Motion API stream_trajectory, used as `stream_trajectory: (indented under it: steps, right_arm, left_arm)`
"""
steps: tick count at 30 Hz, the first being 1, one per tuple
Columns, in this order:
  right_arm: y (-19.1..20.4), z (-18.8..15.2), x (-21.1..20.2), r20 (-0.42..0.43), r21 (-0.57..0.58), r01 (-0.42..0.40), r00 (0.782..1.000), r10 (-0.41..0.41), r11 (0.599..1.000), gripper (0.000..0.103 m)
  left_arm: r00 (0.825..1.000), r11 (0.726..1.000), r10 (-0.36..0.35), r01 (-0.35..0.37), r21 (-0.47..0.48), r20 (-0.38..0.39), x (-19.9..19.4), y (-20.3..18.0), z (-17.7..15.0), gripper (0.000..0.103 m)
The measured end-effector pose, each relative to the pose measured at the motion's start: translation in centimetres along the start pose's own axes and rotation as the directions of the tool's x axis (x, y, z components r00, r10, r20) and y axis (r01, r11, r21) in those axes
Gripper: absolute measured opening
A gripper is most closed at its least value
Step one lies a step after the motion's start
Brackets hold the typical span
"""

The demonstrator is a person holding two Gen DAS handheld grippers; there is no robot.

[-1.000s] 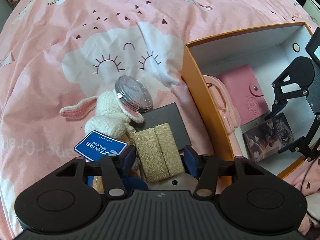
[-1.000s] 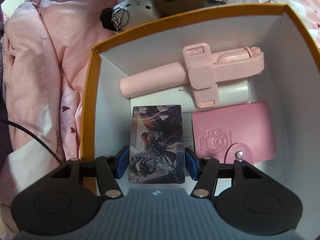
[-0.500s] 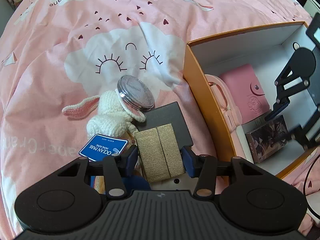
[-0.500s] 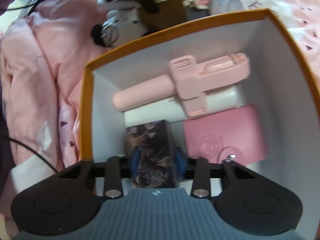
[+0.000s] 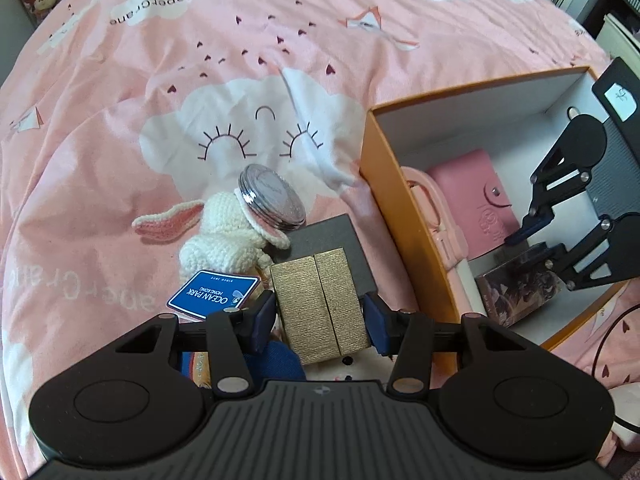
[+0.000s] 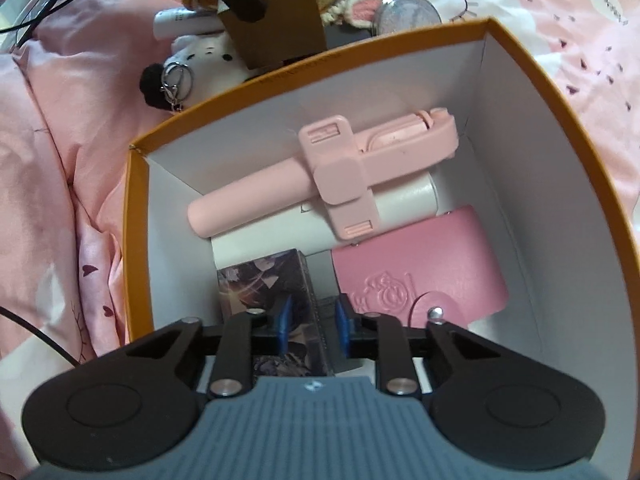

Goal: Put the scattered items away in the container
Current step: 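Release trading card in box with right tool while left tool grasps gold box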

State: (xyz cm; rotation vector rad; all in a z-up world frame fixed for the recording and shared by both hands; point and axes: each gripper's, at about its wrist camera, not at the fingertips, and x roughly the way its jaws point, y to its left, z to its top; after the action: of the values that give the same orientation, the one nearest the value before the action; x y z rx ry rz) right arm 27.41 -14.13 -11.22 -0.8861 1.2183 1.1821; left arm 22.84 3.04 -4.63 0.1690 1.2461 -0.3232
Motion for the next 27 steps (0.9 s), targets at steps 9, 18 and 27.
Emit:
stream_trajectory:
  steps: [9,18,27]
  right_arm:
    - [-0.3,-0.5,0.5,-0.040,-0.003,0.063,0.997,-0.063,0.998,0.008]
    - [-0.9,-0.6,-1.0,0.019,0.044,0.105,0.994,-0.106,0.993,0.010]
    - [0.5,-3.5,-5.7,0.219,0.170,0.144,0.959,-0.180,0.975,0.046]
  left_arm:
    - [0.995,0.999,-0.039,0.039,0.004,0.091,-2.4,-0.7,0.3,0.054]
    - [0.986,0.998,-0.056,0.057,-0.004,0.155,-3.9,-0.9,0.4,0.053]
    - [0.957,0.989,-0.148,0.149,0.011,0.248,-5.5,-3.1,2.1,0.053]
